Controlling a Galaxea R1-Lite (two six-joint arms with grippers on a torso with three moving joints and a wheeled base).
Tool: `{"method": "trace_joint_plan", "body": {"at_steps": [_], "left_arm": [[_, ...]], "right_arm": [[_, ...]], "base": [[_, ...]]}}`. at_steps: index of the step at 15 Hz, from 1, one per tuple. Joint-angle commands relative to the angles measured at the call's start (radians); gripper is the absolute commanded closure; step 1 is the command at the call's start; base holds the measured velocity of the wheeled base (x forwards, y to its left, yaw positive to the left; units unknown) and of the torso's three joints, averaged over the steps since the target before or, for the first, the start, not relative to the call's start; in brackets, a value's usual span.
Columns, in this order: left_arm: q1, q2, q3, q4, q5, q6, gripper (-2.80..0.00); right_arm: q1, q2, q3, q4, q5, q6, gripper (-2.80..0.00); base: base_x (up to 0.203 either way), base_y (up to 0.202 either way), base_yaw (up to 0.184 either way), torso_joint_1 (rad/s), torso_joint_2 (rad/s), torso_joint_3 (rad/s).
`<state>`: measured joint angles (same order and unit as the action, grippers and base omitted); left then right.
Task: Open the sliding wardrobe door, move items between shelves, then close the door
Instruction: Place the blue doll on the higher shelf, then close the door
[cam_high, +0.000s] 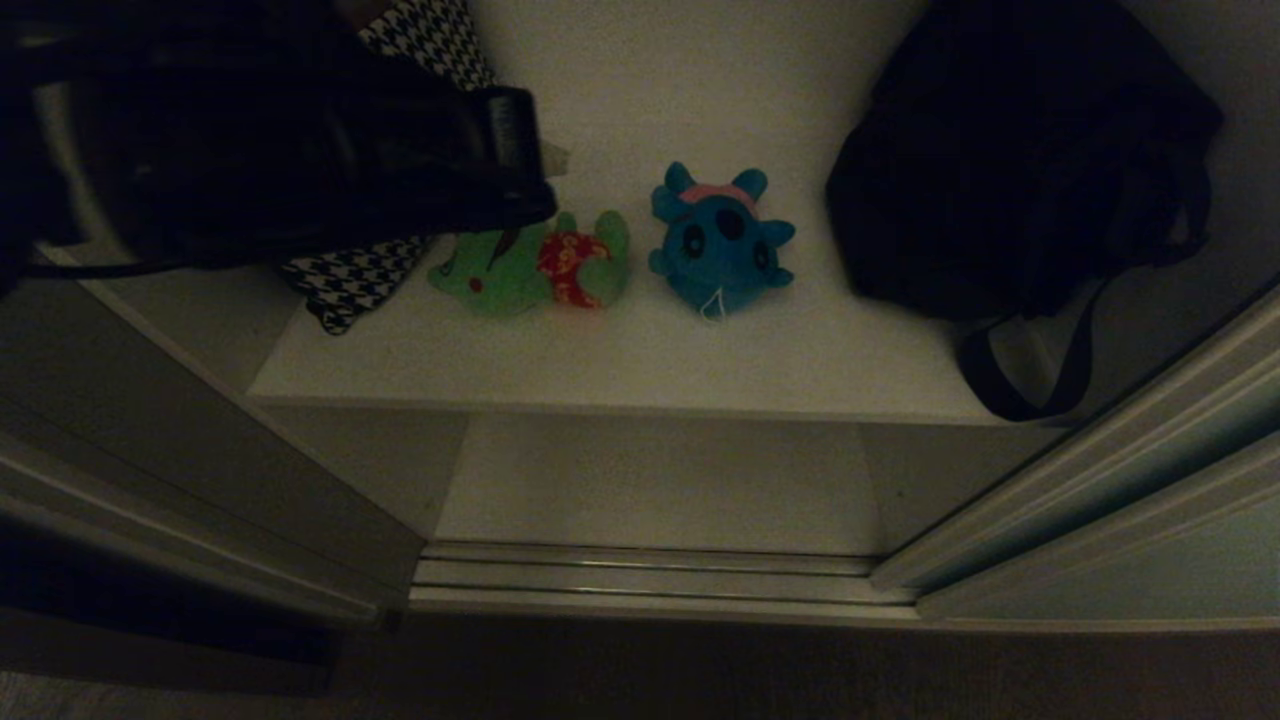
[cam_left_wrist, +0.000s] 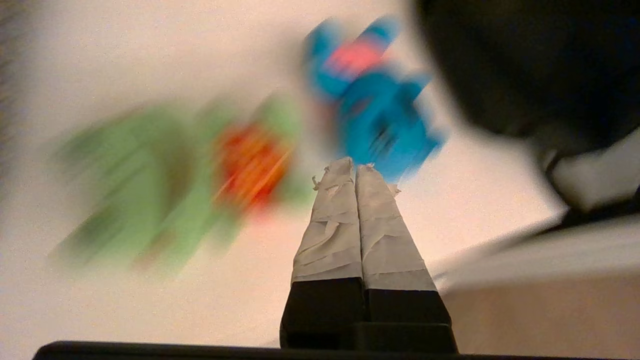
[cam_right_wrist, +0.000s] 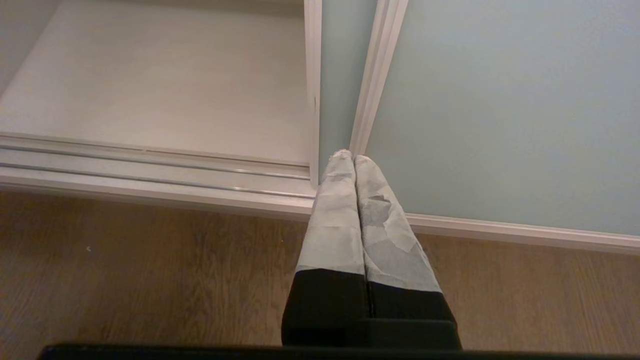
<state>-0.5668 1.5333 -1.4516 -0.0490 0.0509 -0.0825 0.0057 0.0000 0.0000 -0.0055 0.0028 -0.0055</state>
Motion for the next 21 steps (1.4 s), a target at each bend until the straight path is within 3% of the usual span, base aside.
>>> {"method": "trace_joint_plan", "body": {"at_steps": [1, 3, 6, 8, 12, 16, 19, 20, 21], "left_arm": [[0.063, -0.225, 0.12, 0.055, 0.001, 0.003, 0.0], [0.184, -0.393, 0.257, 0.131, -0.016, 0.005, 0.0], [0.334, -0.7, 0.465, 0.237, -0.094, -0.001, 0.0], [0.406, -0.916, 0.616, 0.294, -0.125, 0.005, 0.0], [0.512, -1.317, 0.951, 0.337, -0.14, 0.1, 0.0], [0.561, -1.519, 1.202, 0.336, -0.131, 0.168, 0.0], [0.566, -1.53, 1.398, 0.176, -0.116, 0.188, 0.0], [0.566, -1.531, 1.421, 0.105, -0.106, 0.192, 0.0], [0.567, -1.532, 1.427, 0.101, -0.1, 0.2, 0.0]], "right_arm": [[0.0, -0.003, 0.0, -0.001, 0.0, -0.001, 0.0], [0.0, -0.003, 0.0, -0.001, 0.0, -0.001, 0.0], [0.0, -0.003, 0.0, -0.001, 0.0, -0.001, 0.0], [0.0, -0.003, 0.0, -0.001, 0.0, -0.001, 0.0], [0.0, -0.003, 0.0, -0.001, 0.0, -0.001, 0.0], [0.0, -0.003, 0.0, -0.001, 0.0, -0.001, 0.0], [0.0, -0.003, 0.0, -0.001, 0.0, -0.001, 0.0], [0.0, -0.003, 0.0, -0.001, 0.0, -0.001, 0.0], [0.0, -0.003, 0.0, -0.001, 0.0, -0.001, 0.0]], "base": [[0.0, 0.0, 0.0, 0.0, 0.0, 0.0], [0.0, 0.0, 0.0, 0.0, 0.0, 0.0], [0.0, 0.0, 0.0, 0.0, 0.0, 0.0], [0.0, 0.0, 0.0, 0.0, 0.0, 0.0], [0.0, 0.0, 0.0, 0.0, 0.0, 0.0], [0.0, 0.0, 0.0, 0.0, 0.0, 0.0], [0.0, 0.0, 0.0, 0.0, 0.0, 0.0], [0.0, 0.0, 0.0, 0.0, 0.0, 0.0], [0.0, 0.0, 0.0, 0.0, 0.0, 0.0]]}}
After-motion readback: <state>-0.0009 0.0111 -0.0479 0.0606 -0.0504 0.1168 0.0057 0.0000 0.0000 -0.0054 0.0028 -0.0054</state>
